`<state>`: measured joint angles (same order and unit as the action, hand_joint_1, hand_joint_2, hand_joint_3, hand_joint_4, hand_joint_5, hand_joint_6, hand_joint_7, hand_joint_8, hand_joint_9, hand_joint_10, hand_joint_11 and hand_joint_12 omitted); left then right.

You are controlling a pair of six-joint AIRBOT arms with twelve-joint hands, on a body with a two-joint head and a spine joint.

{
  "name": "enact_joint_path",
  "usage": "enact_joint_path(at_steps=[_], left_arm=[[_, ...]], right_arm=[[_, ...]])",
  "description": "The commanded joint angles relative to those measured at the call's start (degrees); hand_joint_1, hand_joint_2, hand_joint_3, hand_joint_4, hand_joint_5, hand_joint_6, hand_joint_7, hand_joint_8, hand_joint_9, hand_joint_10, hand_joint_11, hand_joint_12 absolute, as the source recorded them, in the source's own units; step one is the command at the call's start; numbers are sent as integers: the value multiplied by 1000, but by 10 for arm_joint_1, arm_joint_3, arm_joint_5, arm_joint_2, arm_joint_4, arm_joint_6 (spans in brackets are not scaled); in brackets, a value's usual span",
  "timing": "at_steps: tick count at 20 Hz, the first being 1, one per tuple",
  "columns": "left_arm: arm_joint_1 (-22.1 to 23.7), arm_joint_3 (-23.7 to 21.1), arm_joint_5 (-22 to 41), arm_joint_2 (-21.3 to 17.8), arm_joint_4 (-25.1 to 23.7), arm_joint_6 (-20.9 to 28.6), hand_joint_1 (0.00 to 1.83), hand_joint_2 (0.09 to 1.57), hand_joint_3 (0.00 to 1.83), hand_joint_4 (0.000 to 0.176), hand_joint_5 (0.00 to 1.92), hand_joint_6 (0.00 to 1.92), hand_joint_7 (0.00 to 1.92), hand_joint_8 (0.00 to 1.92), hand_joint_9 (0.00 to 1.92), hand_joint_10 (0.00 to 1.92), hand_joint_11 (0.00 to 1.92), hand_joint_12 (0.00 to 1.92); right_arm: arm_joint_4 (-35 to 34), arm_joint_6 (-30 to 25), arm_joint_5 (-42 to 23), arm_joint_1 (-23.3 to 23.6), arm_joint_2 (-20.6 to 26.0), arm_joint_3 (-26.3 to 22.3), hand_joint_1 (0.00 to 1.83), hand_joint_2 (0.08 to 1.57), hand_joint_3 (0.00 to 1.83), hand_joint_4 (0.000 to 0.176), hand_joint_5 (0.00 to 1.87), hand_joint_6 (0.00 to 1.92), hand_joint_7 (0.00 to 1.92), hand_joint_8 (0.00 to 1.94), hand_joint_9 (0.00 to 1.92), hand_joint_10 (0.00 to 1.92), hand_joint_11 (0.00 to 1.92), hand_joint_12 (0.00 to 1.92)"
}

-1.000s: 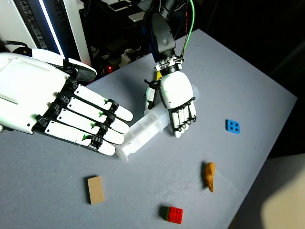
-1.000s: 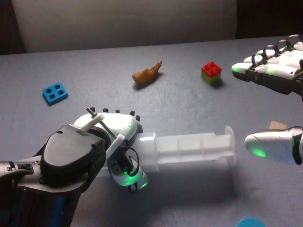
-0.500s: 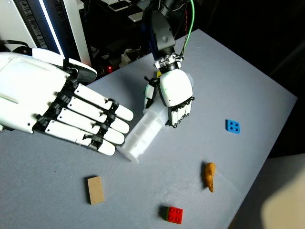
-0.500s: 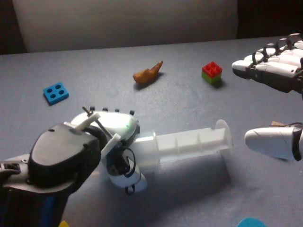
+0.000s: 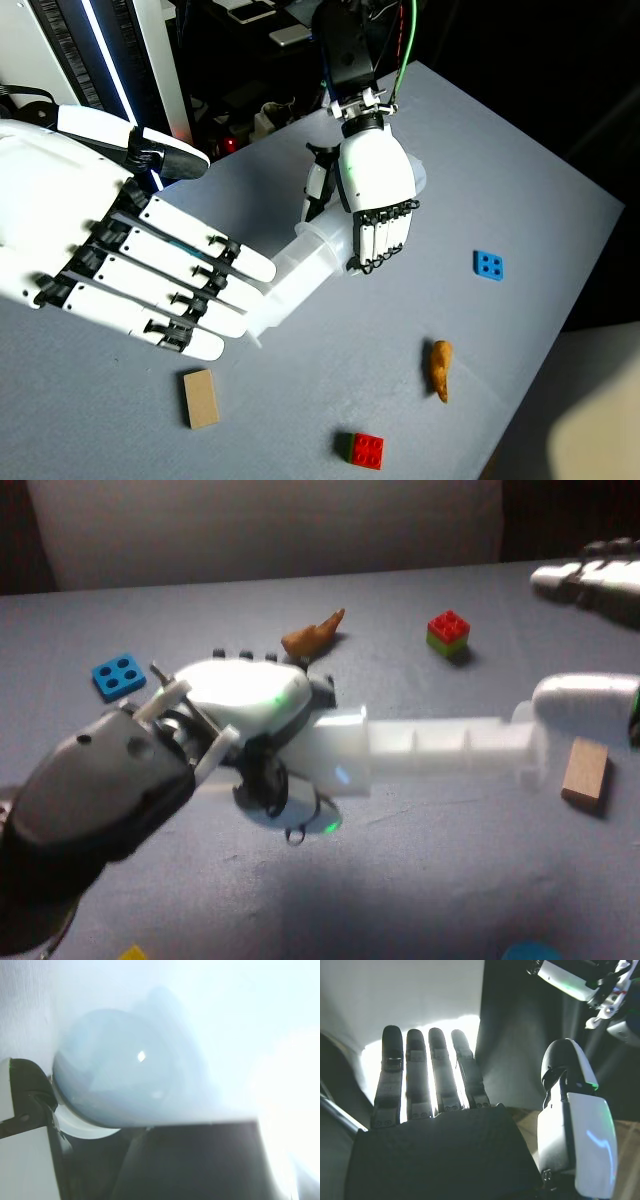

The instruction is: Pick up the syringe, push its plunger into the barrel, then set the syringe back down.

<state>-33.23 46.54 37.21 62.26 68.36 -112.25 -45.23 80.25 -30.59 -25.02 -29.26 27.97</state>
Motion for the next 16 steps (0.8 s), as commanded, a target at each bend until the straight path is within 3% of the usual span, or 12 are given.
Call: enact_joint_path(at_steps=[1, 3, 5, 7, 11, 12, 13, 16], left_arm=[[19, 3, 16, -5, -52, 8, 1370, 1139, 1, 0, 969, 834, 856, 1219, 863, 1329, 758, 1398], [33, 6, 0, -10, -55, 8, 1374, 1125, 0, 0, 1002, 800, 884, 1153, 889, 1293, 781, 1320], [50, 10, -15, -15, -55, 8, 1370, 1140, 1, 0, 976, 823, 830, 1228, 879, 1325, 809, 1307], [66, 11, -26, -20, -55, 8, 1371, 1139, 1, 0, 952, 847, 849, 1211, 885, 1322, 821, 1341], [82, 21, -58, -30, -69, 7, 1378, 1117, 0, 0, 1011, 774, 875, 1171, 933, 1233, 932, 1177], [83, 25, -70, -34, -74, 8, 1375, 1123, 0, 0, 1023, 738, 883, 1198, 881, 1273, 757, 1328], [82, 27, -70, -37, -79, 12, 1372, 1138, 2, 0, 965, 781, 870, 1234, 864, 1320, 738, 1371], [70, 42, -72, -46, -143, 99, 1368, 1157, 0, 0, 874, 908, 845, 1257, 866, 1346, 780, 1304]], right_arm=[[-20, -2, -121, 3, 4, -6, 126, 1105, 0, 0, 200, 2, 190, 1, 171, 1, 0, 609], [-62, -5, -179, -4, 9, -24, 110, 1102, 0, 0, 205, 1, 197, 1, 180, 2, 0, 636], [-88, -13, -246, -12, 10, -44, 113, 1096, 0, 0, 206, 2, 198, 3, 183, 3, 0, 636], [-106, -37, -290, -18, 6, -55, 82, 1103, 2, 0, 209, 2, 201, 2, 182, 1, 0, 618], [-144, -67, -363, -18, -17, -64, 102, 1102, 0, 0, 202, 1, 197, 1, 175, 1, 0, 556], [-145, -67, -380, -23, -26, -62, 113, 1101, 0, 0, 185, 0, 186, 0, 166, 0, 0, 556], [-145, -68, -387, -30, -32, -60, 119, 1099, 0, 0, 180, 0, 184, 0, 163, 0, 0, 552], [-126, -128, -399, -75, -49, -63, 116, 1093, 0, 0, 206, 5, 196, 2, 179, 3, 0, 587]])
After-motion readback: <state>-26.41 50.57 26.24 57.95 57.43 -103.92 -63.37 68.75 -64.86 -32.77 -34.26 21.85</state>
